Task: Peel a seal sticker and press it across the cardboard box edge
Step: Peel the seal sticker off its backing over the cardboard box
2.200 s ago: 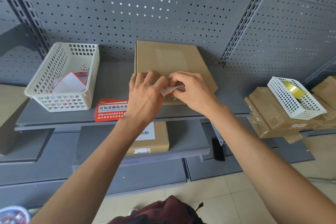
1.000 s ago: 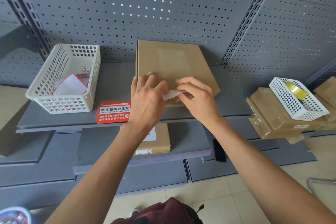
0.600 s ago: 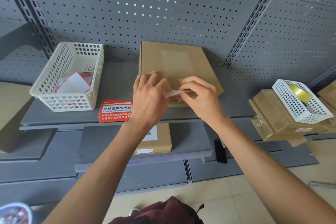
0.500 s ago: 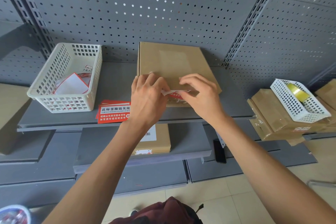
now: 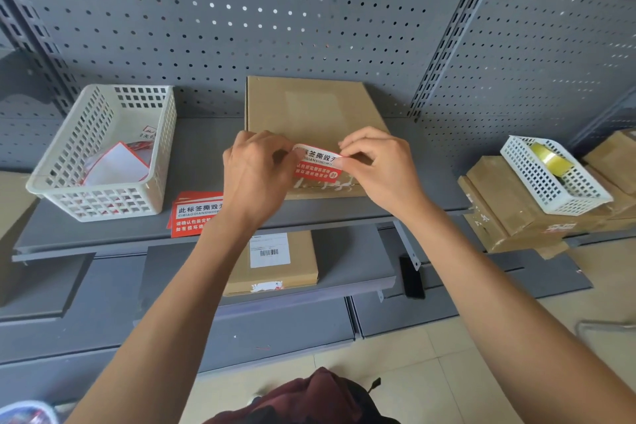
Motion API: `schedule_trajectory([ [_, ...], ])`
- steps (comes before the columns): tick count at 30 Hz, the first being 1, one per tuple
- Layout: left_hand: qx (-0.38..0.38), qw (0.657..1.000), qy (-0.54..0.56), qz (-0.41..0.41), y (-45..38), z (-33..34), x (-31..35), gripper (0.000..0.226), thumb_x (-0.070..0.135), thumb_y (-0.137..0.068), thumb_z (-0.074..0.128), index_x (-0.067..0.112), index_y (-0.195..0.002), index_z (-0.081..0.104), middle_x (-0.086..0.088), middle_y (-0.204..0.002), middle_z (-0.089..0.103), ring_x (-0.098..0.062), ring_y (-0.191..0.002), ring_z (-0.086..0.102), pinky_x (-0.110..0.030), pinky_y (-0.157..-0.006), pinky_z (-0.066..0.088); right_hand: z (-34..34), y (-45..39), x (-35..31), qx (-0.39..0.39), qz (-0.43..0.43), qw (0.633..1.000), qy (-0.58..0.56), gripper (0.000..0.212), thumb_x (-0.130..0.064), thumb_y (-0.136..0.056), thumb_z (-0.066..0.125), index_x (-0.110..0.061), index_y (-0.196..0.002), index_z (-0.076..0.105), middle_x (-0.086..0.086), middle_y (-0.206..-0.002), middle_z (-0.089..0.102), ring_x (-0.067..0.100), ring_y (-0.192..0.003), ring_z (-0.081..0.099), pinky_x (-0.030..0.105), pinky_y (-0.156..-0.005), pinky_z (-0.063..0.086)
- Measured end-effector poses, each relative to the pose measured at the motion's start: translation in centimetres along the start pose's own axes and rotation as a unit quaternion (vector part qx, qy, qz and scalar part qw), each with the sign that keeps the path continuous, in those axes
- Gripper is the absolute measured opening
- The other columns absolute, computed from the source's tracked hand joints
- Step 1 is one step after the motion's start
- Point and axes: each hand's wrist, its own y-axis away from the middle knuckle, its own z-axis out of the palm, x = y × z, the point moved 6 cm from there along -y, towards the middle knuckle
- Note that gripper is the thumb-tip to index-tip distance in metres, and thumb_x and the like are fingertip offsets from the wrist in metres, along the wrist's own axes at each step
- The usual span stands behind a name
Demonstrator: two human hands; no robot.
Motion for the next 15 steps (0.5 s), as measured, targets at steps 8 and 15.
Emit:
schedule_trajectory([
  [8,0.009,0.999,0.044,0.003,0.9,-0.3,-0.2,0.014,0.031,-0.091,0.071,0.018,-0.087,0.073,0.019,-0.094,0.066,-0.021,-0.1,0.058,-0.043,-0.082,0.054,-0.1,-0.2,-0.5,-0.024,0.004,1.0,0.014,0.006,-0.013,-0.081,0.081,-0.009,-0.084,0.08,-0.003,-0.094,0.073,0.011,-0.088,0.07,0.033,-0.083,0.057],
  [15,0.0,0.996,0.092,0.019,1.5,-0.4,-1.9,0.008,0.029,-0.089,0.075,0.024,-0.094,0.073,0.01,-0.12,0.07,-0.009,-0.115,0.064,-0.04,-0.093,0.057,0.0,-0.5,-0.4,-0.042,0.019,0.999,0.012,0.007,-0.013,-0.083,0.08,-0.007,-0.085,0.079,-0.002,-0.095,0.073,0.009,-0.089,0.069,0.032,-0.082,0.058],
])
